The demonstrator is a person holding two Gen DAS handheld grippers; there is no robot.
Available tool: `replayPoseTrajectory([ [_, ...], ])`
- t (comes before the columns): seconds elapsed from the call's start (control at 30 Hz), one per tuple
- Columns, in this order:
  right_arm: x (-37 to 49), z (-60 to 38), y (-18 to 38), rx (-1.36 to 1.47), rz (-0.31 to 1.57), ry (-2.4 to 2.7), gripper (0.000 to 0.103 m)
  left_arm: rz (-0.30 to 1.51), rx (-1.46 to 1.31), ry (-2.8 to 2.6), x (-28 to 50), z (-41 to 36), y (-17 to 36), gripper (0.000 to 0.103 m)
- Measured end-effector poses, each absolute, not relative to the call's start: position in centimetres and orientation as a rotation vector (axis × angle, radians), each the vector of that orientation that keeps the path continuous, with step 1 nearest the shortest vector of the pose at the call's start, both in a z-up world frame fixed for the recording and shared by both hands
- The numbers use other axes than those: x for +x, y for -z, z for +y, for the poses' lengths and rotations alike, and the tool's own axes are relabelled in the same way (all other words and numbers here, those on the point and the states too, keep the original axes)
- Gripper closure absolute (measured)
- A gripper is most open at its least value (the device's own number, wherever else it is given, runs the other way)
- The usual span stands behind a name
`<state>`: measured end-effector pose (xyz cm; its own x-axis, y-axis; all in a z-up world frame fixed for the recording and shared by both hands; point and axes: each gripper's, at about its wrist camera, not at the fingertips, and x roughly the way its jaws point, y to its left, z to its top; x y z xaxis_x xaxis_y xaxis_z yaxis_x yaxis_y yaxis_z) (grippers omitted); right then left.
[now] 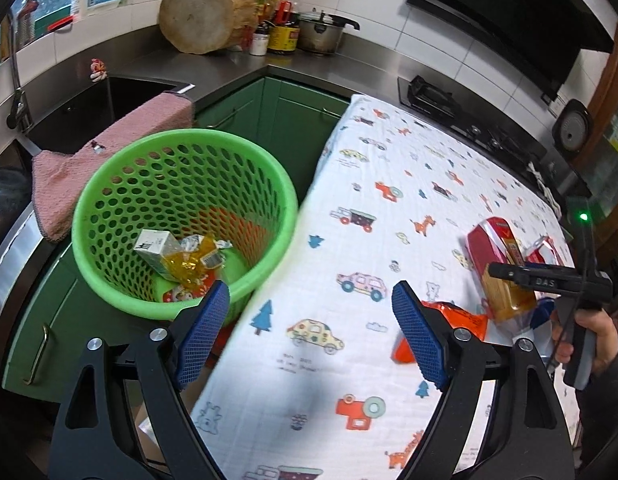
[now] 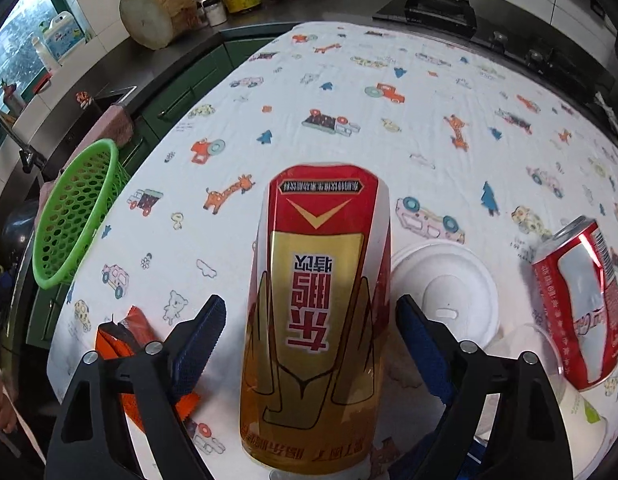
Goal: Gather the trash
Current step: 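Lift the gold drink bottle with the right tool while the left tool grasps the orange wrapper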
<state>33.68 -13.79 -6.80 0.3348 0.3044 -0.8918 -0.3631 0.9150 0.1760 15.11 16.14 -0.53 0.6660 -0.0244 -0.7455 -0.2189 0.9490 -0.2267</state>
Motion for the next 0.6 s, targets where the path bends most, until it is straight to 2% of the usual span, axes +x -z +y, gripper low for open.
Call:
replayPoseTrajectory([
  [0.17, 33.6, -13.7, 6.9, -0.085, 1.161, -0.434, 0.037, 0.859, -0.308, -0.088, 15.4, 14.7, 1.0, 0.014],
  [0.6, 31.3, -16.1, 4.2, 0.001, 1.098, -0.504, 0.039, 0.949, -0.196, 0.055, 16.8, 8.0, 3.7, 0.006],
])
